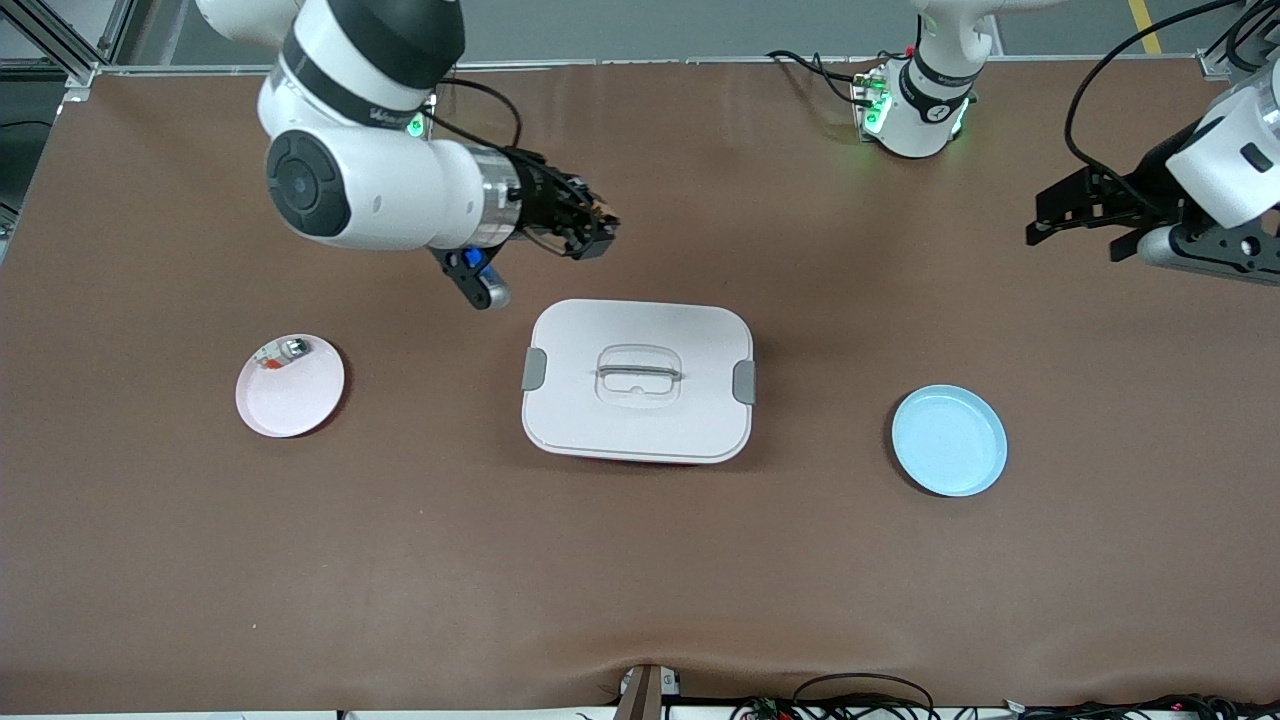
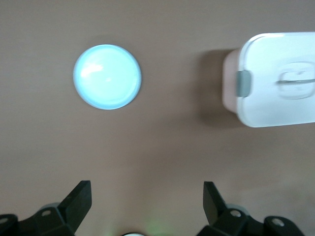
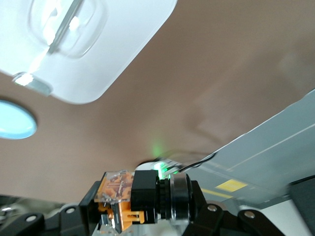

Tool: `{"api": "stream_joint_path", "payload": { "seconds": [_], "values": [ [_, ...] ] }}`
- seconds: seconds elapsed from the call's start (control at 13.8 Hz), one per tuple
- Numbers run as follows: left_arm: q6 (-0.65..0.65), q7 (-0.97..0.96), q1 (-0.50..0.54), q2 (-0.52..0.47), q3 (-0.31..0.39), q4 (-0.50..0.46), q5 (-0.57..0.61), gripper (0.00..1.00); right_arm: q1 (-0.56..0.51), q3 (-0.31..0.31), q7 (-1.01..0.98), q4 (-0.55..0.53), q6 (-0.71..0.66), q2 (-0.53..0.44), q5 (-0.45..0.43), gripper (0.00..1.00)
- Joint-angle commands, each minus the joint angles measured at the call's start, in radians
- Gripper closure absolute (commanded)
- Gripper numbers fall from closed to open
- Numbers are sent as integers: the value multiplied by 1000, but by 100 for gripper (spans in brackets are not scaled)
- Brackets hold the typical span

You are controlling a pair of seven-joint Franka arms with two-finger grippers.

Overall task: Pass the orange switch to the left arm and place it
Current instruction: 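Hold the switch above the box while the left gripper reaches toward it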

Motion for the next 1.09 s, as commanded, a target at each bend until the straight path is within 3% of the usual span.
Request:
{"api": "stream_joint_path", "payload": {
  "seconds": [0.0,0.22,0.58,1.02],
  "values": [
    [138,16,-3,-94,-18,-156,-85,0,42,-11,100,27,100,20,71,51],
    [193,-7,-6,-85,-86,-155,-132,9,73,-11,174,27,220,26,79,51],
    [321,-75,-4,-61,-160,-178,-280,9,134,-11,274,25,377,63,113,51],
    [411,-76,-6,-58,-225,-195,-372,9,174,-11,373,25,507,95,146,49]
  ]
}}
